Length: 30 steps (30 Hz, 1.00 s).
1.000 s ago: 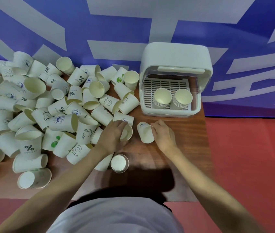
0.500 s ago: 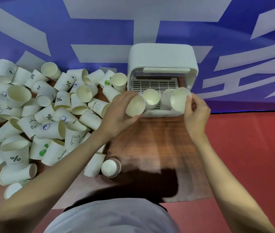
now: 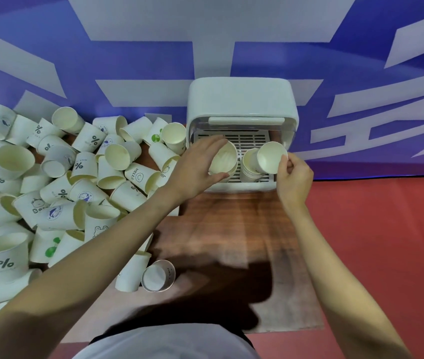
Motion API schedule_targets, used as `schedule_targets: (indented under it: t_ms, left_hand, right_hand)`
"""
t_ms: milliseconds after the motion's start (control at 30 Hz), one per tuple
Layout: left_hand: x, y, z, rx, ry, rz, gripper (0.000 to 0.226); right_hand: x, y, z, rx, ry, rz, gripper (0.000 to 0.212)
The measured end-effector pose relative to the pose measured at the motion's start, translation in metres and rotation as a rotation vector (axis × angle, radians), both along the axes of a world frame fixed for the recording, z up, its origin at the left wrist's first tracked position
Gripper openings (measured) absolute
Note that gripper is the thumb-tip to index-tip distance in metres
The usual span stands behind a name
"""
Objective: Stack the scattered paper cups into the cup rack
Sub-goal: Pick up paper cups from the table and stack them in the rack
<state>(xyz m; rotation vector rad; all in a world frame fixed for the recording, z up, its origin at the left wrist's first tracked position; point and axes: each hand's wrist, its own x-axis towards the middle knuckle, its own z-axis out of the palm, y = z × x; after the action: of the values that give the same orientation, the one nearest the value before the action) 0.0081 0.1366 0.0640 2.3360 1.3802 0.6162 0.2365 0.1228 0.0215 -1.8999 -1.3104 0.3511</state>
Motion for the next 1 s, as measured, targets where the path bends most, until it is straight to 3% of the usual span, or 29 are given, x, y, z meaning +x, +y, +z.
schedule_targets:
  t_ms: [333, 467, 667, 800, 1000]
  left_hand:
    - [0.013, 0.021, -0.035, -0.139, 0.222, -0.023, 0.071]
    - [0.015, 0.022, -0.043, -0.184, 0.223, -0.012, 0.073]
    - [0.01, 0.01, -0.042, -0.175, 0.11, 0.064, 0.074]
    - [-0.013, -0.016, -0.037, -0.14, -0.009, 0.164, 0.064]
    - [-0.081, -0.058, -0.039, -0.139, 0.017, 0.288, 0.049]
  right_hand:
    - [-0.009, 0.023, -0.02, -0.249, -0.289, 0.056, 0.028]
    - [-0.012, 0.024, -0.027, -0.359, -0.359, 0.081, 0.026]
    - [-0.015, 0.016, -0.024, -0.337, -0.259, 0.074, 0.036]
    - [-0.028, -0.005, -0.019, -0.244, -0.166, 0.069, 0.039]
    - [-0.081, -0.048, -0.016, -0.155, -0.128, 0.383, 0.032]
